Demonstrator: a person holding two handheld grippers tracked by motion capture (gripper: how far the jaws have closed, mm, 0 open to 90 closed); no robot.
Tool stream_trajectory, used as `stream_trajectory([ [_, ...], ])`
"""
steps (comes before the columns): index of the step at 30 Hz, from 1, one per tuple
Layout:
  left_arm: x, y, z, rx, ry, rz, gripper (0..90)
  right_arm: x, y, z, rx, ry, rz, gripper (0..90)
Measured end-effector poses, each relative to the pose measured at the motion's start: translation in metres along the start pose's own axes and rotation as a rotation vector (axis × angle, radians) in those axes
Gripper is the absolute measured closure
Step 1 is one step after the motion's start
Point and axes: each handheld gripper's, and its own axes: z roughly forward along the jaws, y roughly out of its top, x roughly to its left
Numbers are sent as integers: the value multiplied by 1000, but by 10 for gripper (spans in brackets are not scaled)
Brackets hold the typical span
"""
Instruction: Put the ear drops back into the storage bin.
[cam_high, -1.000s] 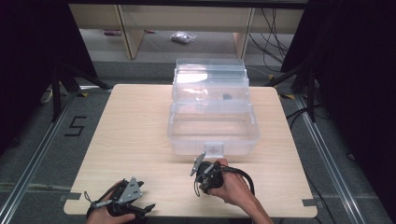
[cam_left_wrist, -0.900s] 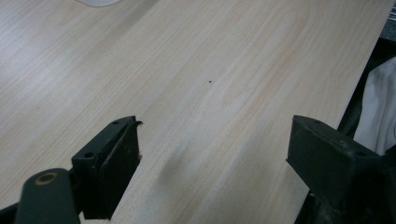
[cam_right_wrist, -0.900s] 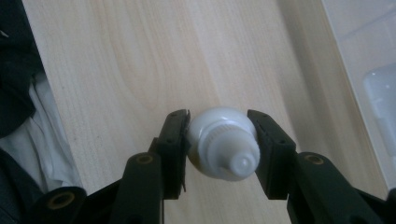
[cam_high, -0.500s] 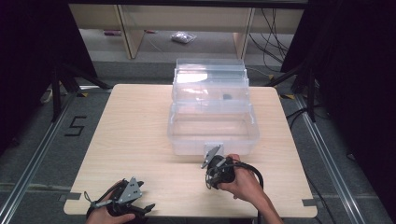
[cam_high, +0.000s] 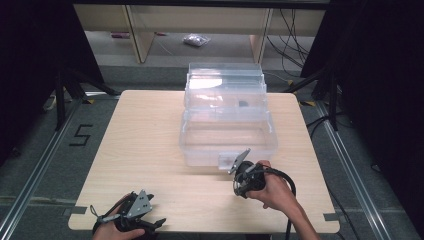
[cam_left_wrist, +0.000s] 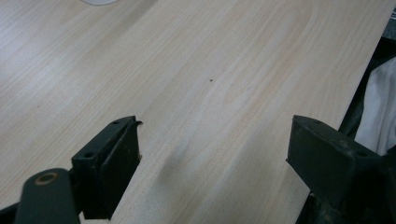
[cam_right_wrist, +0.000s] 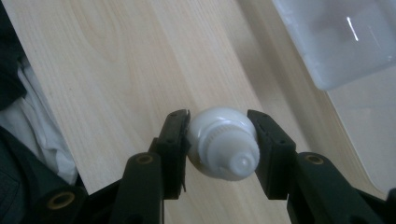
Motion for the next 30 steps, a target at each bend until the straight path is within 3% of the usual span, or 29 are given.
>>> stream_trajectory([
  [2, 0, 0, 0, 0, 0, 0, 164, -2, -2, -3, 0, 2, 23, 602],
  [23, -1, 0, 0, -5, -10, -10, 164, -24, -6, -47, -18, -25, 34, 603],
  [25, 0, 0, 0, 3, -2, 0, 164, -27, -6, -54, -14, -36, 61, 603],
  [28, 0, 0, 0, -1, -3, -3, 164, -35, -6, -62, -24, -40, 43, 603],
  [30, 0, 0, 0, -2, -17, -7, 164, -38, -6, -68, -21, -49, 62, 603],
])
